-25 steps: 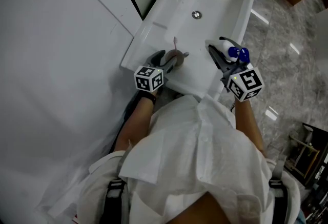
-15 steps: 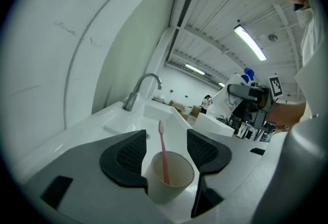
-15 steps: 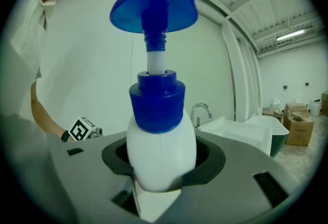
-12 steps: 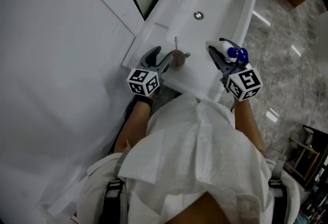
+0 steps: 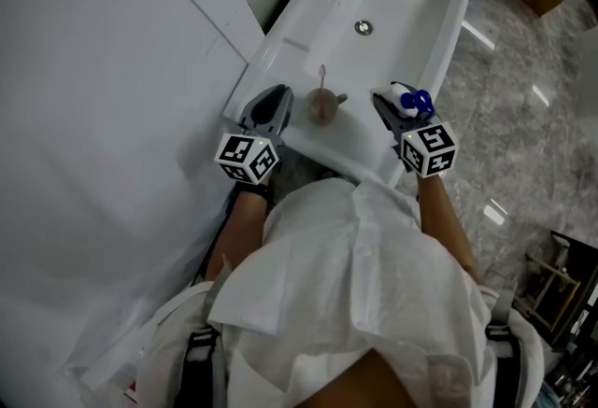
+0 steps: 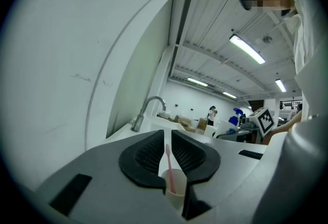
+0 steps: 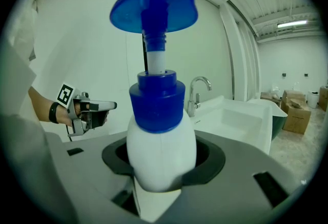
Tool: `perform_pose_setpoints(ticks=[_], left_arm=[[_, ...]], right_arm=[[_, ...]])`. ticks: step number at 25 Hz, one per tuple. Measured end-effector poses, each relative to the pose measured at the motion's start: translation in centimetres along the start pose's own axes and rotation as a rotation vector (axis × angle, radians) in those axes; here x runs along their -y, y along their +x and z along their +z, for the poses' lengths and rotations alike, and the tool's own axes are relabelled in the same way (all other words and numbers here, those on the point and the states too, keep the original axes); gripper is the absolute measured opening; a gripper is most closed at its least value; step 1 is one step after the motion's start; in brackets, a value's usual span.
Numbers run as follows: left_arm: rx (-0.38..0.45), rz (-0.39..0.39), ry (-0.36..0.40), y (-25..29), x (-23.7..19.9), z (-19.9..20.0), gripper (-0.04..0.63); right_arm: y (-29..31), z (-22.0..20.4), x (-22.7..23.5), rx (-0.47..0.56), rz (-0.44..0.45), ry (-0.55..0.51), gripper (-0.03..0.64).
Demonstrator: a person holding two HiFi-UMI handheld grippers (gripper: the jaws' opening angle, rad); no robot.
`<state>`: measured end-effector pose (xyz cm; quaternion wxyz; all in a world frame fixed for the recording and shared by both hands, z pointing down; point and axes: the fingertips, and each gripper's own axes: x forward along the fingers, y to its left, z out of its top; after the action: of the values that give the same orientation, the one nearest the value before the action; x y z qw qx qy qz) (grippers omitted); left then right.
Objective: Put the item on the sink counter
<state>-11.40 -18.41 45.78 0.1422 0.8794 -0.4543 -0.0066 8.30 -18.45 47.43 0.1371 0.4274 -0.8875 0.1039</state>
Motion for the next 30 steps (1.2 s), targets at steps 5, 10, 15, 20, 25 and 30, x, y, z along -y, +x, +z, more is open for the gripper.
perform_pose_setpoints(ticks=[5,10,15,20,25,30], left_arm=[[0.015,0.015,0.018,-0.9,-0.2,0.6,0.043],[0.014,0.021,0.036,-1.3,-0.2,0.8,0.04],[0.007,0.029,0.042,-1.8,-0.3,0.7,0.04],[0.003,0.037,0.046,-2.0,-0.6,0.6,0.04],[0.0,0.04,0.047,-2.1,-0.4,0.6,0.04],[-0.004,0.041,0.047,-2.2,-0.4,0.5,0.04]], right_arm=[[1.5,-3.6,-0.3,-0.081,0.019,0.01,0.198],[2.6,-7.1,-0.7,-0.174,0.039,0.008,0.198],[3.3,-10.2,-1.3,-0.256,0.059,0.001,0.198],[3.8,-11.8,-1.5,-0.292,0.068,-0.003,0.198],[4.0,-12.9,-1.7,-0.327,0.07,-0.018,0.198],[4.1,-13.8,-1.7,-0.336,0.061,-0.042,0.198]])
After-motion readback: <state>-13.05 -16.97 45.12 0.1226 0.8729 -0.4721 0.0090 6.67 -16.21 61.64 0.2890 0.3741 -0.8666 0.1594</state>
